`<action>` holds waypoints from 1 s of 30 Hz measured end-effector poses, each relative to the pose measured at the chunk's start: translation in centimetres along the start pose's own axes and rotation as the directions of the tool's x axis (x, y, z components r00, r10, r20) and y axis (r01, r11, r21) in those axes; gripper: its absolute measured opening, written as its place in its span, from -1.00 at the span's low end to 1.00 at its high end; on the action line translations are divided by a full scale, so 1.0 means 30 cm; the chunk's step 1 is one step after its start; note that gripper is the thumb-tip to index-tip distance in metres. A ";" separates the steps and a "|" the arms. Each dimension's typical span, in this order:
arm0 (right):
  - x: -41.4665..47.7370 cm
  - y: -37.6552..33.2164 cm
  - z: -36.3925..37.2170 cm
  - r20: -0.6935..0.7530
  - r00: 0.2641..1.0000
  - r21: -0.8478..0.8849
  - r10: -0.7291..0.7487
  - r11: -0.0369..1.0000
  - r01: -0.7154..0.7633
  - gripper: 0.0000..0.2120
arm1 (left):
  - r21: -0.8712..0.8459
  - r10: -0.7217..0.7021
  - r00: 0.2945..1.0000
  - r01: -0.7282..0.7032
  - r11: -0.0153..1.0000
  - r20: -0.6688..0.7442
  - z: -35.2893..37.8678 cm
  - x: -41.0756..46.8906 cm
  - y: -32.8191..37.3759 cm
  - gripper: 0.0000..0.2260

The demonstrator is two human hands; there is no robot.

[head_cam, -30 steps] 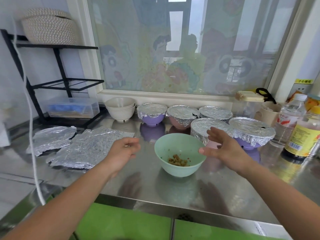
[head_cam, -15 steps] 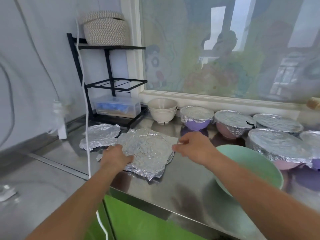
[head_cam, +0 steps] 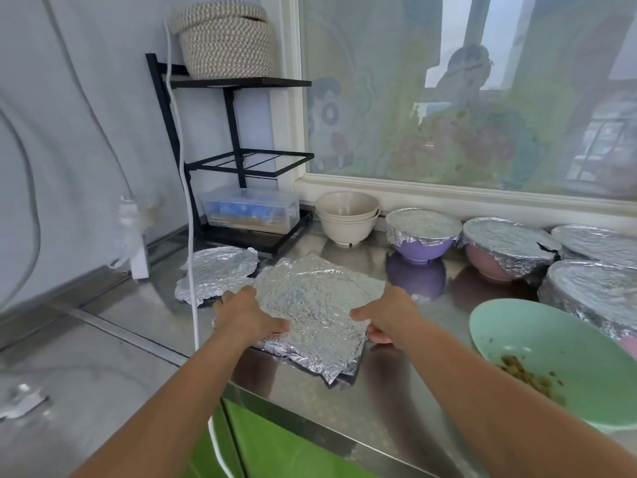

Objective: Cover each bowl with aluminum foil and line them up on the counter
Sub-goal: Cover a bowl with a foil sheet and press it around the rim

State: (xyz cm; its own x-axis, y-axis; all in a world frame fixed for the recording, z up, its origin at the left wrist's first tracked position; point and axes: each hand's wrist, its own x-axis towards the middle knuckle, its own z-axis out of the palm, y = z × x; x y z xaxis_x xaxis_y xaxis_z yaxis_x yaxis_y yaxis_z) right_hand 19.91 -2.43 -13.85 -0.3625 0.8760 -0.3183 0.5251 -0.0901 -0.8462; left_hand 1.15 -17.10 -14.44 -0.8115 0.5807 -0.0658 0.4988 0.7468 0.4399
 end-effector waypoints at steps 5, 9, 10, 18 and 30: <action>0.012 0.017 0.006 -0.010 0.998 -0.215 -0.055 0.975 0.051 -0.81 | -0.407 -0.081 0.997 0.082 0.910 0.019 -0.012 0.010 0.003 -0.20; 0.015 0.012 -0.012 -0.060 0.994 -0.275 -0.095 0.958 0.075 -0.82 | -0.630 -0.152 0.987 0.154 0.761 0.058 -0.036 0.010 0.000 -0.50; 0.015 0.008 -0.016 -0.060 0.993 -0.286 -0.103 0.955 0.082 -0.83 | -0.658 -0.148 0.987 0.152 0.738 0.062 -0.043 0.008 -0.001 -0.56; -0.015 0.019 -0.043 -0.116 0.986 -0.184 -0.121 0.978 0.099 -0.84 | -0.669 -0.023 0.996 0.072 0.740 0.082 -0.058 -0.013 -0.018 -0.57; -0.011 0.021 -0.048 -0.144 0.986 -0.009 -0.084 0.996 0.084 -0.72 | -0.728 0.045 0.997 0.011 0.685 0.057 -0.085 -0.083 -0.026 -0.72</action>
State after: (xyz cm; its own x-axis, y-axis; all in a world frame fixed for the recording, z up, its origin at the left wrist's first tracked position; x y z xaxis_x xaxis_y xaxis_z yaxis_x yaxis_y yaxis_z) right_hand 21.47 -2.09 -13.66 -0.2906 0.9396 -0.1809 0.4998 -0.0122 -0.8660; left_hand 2.01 -19.95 -12.35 -0.7694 0.6313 -0.0973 0.1109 0.2820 0.9530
